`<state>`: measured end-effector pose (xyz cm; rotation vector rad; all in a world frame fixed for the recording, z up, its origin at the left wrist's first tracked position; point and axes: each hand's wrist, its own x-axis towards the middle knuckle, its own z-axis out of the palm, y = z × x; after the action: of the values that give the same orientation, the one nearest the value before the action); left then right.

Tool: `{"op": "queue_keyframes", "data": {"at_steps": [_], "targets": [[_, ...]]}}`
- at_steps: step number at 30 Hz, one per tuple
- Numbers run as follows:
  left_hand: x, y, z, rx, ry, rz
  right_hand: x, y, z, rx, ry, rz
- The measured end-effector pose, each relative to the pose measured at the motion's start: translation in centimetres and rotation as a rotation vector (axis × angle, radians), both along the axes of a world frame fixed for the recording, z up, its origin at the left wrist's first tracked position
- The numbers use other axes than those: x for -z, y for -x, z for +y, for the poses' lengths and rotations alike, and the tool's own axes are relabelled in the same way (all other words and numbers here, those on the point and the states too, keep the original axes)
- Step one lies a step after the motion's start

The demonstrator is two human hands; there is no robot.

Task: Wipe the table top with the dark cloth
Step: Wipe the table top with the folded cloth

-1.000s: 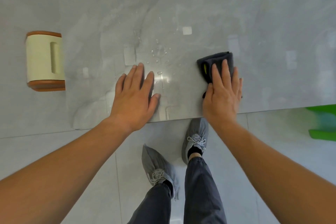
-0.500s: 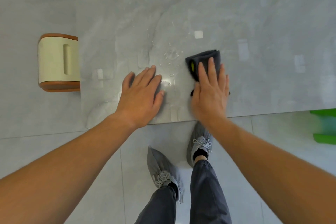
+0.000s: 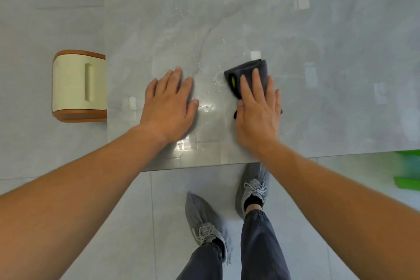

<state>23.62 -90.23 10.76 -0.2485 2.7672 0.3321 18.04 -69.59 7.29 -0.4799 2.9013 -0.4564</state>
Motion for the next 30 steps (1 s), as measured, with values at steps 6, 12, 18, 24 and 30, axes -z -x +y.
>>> {"op": "queue_keyframes", "data": {"at_steps": [6,12,18,24,30], "targets": [[-0.6,0.6,0.0,-0.052,-0.035,0.015,0.0,-2.0,0.9,-0.369,-0.049,0.022],[-0.5,0.6,-0.3,-0.08,-0.09,0.015,-0.2,2.9,-2.3,0.028,-0.016,-0.019],[-0.1,0.5,0.0,-0.092,-0.092,0.011,-0.5,-0.2,-0.3,-0.408,-0.05,0.024],[-0.6,0.9,-1.1,0.002,-0.028,0.062,-0.8,8.1,-2.5,-0.07,0.022,-0.024],[-1.0,4.8,-2.3,-0.083,-0.049,0.063,-0.2,5.7,-3.6,-0.172,-0.037,0.006]]}}
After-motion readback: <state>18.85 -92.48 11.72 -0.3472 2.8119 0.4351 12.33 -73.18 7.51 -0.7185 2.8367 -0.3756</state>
